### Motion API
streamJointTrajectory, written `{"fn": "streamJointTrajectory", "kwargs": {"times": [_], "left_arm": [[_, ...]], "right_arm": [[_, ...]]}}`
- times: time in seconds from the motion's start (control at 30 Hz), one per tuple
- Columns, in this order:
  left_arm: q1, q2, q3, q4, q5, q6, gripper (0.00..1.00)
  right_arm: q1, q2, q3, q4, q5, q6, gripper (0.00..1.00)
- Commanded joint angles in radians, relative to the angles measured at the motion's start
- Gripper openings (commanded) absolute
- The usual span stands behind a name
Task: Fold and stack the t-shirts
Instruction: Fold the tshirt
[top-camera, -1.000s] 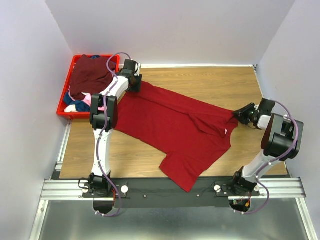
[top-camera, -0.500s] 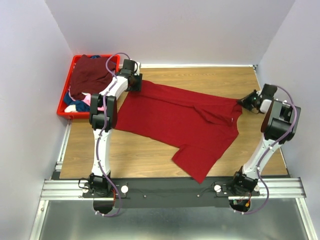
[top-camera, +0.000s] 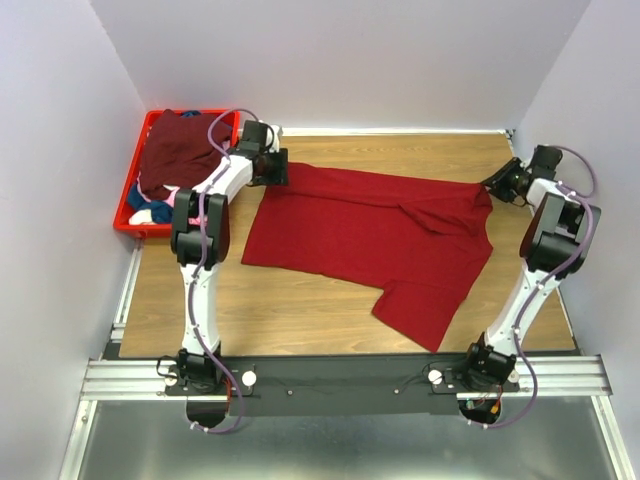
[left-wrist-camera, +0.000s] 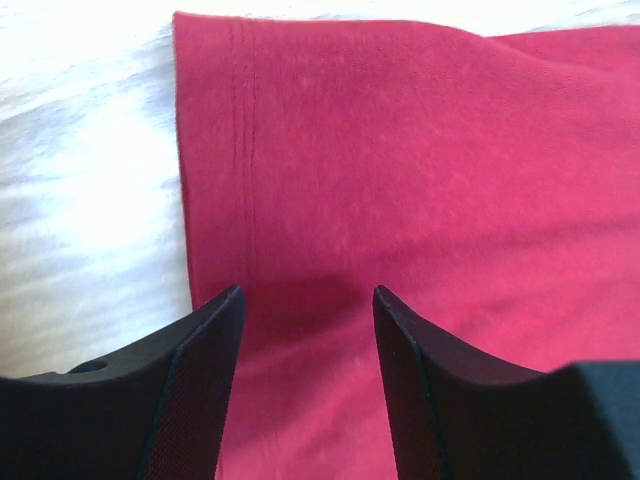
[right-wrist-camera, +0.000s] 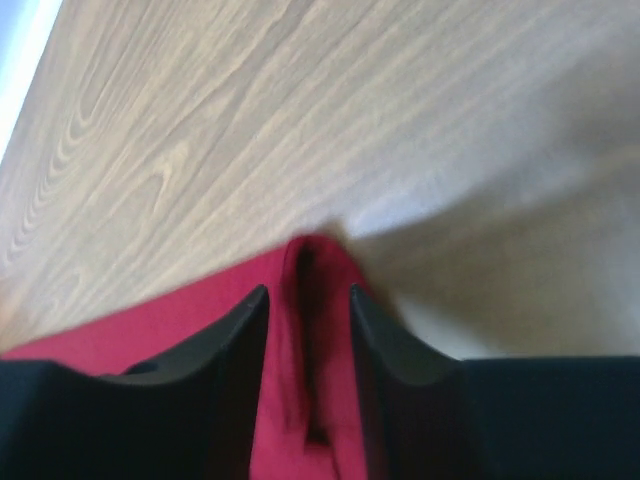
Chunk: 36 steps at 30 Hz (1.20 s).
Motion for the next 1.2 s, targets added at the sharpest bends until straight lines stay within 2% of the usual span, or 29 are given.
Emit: {"fn": "streamJointTrajectory", "kwargs": {"times": [0.0,0.07,0.17,0.27,0.33,0.47,0.6,0.7,0.83,0.93,1.17], "left_arm": [[0.000,-0.130,-0.014,0.030,-0.015,-0.021,0.65],[-0.006,-0.190,-0.026,0.043,-0.048,-0.021,0.66],[-0.014,-0.284,-0.072,0.052,-0.085,-0.011,0.67],[-0.021,-0.400,-0.158,0.078,-0.124,0.003,0.67],[-0.038,-0.493,-0.242,0.105,-0.165,0.014,0.67],[-0.087,-0.649,-0.383,0.141,-0.243,0.043,0.66],[-0.155,-0.800,-0.561,0.193,-0.276,0.084,0.68],[-0.161,-0.922,-0.685,0.249,-0.279,0.090,0.70],[-0.161,-1.073,-0.829,0.343,-0.377,0.106,0.70],[-0.160,-1.172,-0.908,0.400,-0.434,0.107,0.70],[-0.160,-1.201,-0.943,0.422,-0.455,0.114,0.70]], "right_arm": [[0.033,-0.184,-0.047,-0.089,0.124,-0.060,0.50],[0.068,-0.291,-0.075,-0.103,0.178,-0.084,0.55],[0.120,-0.400,-0.167,-0.140,0.241,-0.119,0.55],[0.230,-0.541,-0.294,-0.174,0.327,-0.155,0.51],[0.334,-0.618,-0.395,-0.183,0.367,-0.173,0.46],[0.491,-0.672,-0.478,-0.212,0.411,-0.213,0.40],[0.592,-0.654,-0.546,-0.244,0.462,-0.244,0.40],[0.612,-0.622,-0.546,-0.247,0.482,-0.258,0.39],[0.622,-0.550,-0.500,-0.247,0.510,-0.281,0.40],[0.622,-0.481,-0.449,-0.249,0.533,-0.291,0.39],[0.622,-0.372,-0.362,-0.254,0.640,-0.307,0.39]]}}
